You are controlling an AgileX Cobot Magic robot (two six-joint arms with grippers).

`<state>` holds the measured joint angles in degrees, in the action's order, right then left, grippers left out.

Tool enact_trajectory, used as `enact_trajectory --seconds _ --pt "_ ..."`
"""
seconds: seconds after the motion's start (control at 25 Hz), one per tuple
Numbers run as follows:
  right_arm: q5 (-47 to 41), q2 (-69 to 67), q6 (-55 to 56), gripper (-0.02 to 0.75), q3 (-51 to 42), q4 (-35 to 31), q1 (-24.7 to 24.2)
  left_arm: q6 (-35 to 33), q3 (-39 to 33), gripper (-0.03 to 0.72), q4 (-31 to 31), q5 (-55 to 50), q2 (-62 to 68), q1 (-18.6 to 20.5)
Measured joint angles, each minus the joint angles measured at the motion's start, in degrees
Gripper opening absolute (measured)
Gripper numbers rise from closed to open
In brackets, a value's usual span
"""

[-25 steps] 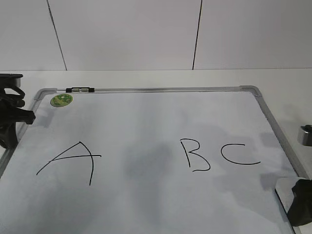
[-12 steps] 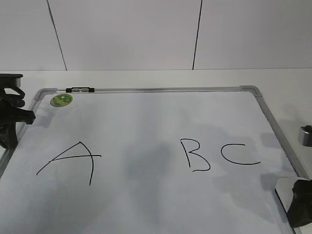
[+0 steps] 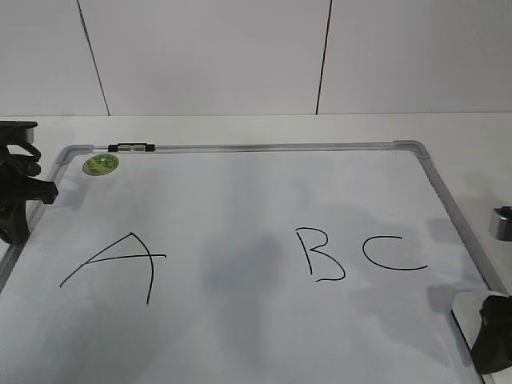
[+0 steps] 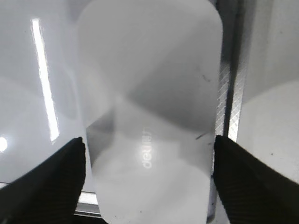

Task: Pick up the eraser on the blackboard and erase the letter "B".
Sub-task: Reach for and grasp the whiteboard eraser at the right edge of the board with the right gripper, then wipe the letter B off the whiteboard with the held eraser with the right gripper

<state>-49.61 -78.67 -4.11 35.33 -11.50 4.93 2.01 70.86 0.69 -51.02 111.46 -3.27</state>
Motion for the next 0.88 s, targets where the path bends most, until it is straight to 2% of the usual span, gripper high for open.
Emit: enact_trajectory --seconds 0.88 --pt "-2.17 -0.09 0.0 0.659 2.39 1.32 0.0 0.0 0.0 0.019 0.04 0.08 0.0 0.0"
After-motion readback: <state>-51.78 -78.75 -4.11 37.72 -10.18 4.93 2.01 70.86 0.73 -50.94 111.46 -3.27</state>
